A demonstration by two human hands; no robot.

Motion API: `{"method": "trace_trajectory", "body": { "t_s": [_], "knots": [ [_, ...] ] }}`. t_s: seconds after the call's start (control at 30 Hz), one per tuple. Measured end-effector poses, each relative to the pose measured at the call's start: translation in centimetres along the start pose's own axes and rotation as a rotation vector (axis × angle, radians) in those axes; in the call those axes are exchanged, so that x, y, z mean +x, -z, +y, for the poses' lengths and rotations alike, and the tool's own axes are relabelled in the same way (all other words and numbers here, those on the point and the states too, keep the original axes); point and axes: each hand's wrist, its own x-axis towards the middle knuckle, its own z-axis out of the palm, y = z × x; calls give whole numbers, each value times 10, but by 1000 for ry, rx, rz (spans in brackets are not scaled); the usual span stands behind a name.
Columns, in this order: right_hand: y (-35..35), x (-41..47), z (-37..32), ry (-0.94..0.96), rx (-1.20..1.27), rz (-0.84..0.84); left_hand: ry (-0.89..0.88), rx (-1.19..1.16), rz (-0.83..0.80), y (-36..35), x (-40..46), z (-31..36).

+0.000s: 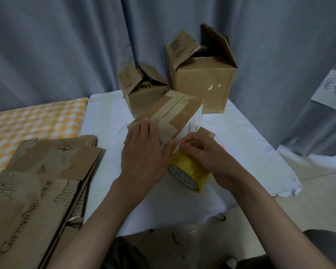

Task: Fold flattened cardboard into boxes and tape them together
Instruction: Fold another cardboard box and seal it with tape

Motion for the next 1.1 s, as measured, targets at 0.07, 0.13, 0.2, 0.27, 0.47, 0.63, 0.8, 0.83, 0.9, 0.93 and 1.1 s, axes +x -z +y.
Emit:
{"method": "trace_trajectory", "body": {
  "t_s": [0.07,0.13,0.2,0.27,0.47,0.63,0.8,0.83,0.9,0.93,1.1],
  "knots": [
    [1,-1,0,4,-19,-5,4,17,-4,-1,0,1],
    [2,-2,1,2,-30,-10,10,23,0,-2,0,1],
    [7,-4,2,-9,-35,-11,7,30,9,-2,-1,1],
    [17,-8,6,-24,-9,2,1,39,16,-3,0,2],
    [31,-24,8,83,122,53,-29,24,-57,-3,0,-2],
    [30,-28,0,199,184,82,6,-223,15,27,15,-1],
    [29,-29,-3,284,191,78,-238,-190,-21,42,22,33],
    [30,-28,-3,301,186,83,-246,-211,-39,41,24,37],
    [31,-28,-1,335,189,87,-223,-336,-21,39,26,40],
    [32,-27,1,348,192,79,-205,-408,3,38,27,40],
    [29,-23,10,325,80,131,-123,-465,-7,30,29,46]
  ]
}}
